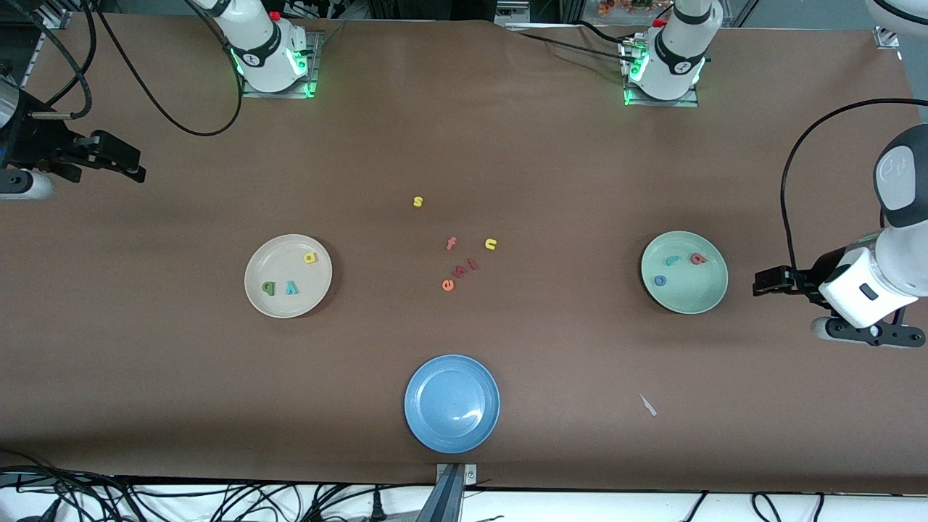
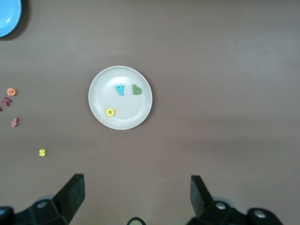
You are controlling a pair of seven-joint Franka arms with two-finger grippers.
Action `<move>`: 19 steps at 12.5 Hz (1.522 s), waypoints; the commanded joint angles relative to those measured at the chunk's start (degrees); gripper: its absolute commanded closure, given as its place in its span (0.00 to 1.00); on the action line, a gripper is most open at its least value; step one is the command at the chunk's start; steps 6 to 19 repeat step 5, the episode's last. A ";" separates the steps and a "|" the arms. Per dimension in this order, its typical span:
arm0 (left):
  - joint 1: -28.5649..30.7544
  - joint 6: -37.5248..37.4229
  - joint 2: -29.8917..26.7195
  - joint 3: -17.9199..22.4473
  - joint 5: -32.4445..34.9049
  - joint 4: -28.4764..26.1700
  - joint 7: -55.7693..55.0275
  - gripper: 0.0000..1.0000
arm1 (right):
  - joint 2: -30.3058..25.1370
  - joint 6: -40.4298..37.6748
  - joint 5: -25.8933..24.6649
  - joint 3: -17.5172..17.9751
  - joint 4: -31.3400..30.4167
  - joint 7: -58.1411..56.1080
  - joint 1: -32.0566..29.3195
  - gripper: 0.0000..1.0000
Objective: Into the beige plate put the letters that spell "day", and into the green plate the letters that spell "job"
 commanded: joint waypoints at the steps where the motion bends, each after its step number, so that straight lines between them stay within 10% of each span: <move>1: 0.00 -0.08 -2.13 -0.13 -0.24 -3.01 1.21 0.00 | 0.47 -0.56 -0.77 0.33 1.12 -0.99 -0.57 0.00; 19: -0.18 -0.08 -2.39 -0.13 -0.15 -3.10 0.95 0.00 | 0.47 -0.56 -0.86 0.33 1.12 -0.99 -0.57 0.00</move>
